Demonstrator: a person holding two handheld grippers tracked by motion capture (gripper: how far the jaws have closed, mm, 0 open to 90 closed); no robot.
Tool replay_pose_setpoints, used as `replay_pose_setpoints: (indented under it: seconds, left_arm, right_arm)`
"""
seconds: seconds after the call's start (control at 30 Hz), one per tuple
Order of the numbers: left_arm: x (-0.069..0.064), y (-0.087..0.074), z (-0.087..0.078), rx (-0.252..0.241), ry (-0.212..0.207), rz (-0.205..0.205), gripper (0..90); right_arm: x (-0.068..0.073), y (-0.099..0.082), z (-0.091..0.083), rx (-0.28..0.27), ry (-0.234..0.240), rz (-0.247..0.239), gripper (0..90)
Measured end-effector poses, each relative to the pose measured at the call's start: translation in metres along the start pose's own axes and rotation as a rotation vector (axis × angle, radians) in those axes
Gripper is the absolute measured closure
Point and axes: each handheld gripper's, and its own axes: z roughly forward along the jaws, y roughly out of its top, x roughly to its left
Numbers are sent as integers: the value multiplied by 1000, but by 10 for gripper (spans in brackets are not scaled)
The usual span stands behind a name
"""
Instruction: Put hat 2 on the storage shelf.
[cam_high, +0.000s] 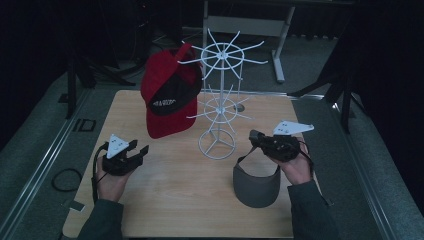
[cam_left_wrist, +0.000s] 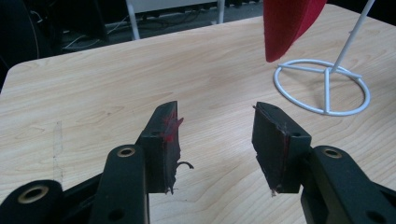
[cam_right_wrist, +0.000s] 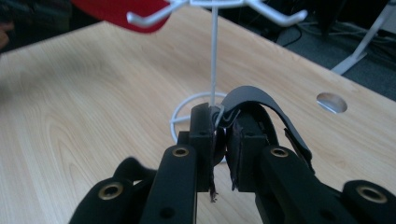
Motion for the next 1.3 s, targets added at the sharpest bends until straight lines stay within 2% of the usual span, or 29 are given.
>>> replay_pose_setpoints:
  seconds: [0.33,0.57,0.8,1.3]
  left_arm:
    - [1,0,-1,-3,2,-2,519]
    - [1,0,-1,-2,3,1,519]
    - [1,1,0,0,2,-1,519]
    - [1,1,0,-1,1,-3,519]
  right_arm:
    - [2,8,-18,-94,13,57,815]
    - [-4,10,-25,-168,34,115,816]
    - [-9,17,-32,-224,43,153,818]
    - [-17,30,-36,-297,52,247,820]
